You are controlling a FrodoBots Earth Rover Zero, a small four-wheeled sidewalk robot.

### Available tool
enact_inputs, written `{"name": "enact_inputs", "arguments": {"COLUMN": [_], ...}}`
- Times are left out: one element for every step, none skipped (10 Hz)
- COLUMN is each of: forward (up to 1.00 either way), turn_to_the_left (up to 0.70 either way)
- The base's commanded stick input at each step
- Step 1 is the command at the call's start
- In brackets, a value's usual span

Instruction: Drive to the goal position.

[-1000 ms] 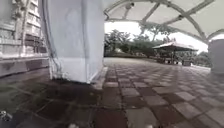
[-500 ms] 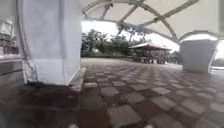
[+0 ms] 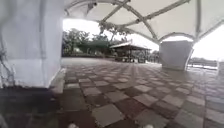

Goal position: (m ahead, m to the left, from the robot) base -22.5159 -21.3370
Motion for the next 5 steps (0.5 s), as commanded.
{"name": "enact_inputs", "arguments": {"forward": [0.0, 0.0, 0.0, 0.0, 0.0], "turn_to_the_left": [-0.7, -0.7, -0.7, -0.7, -0.7]}}
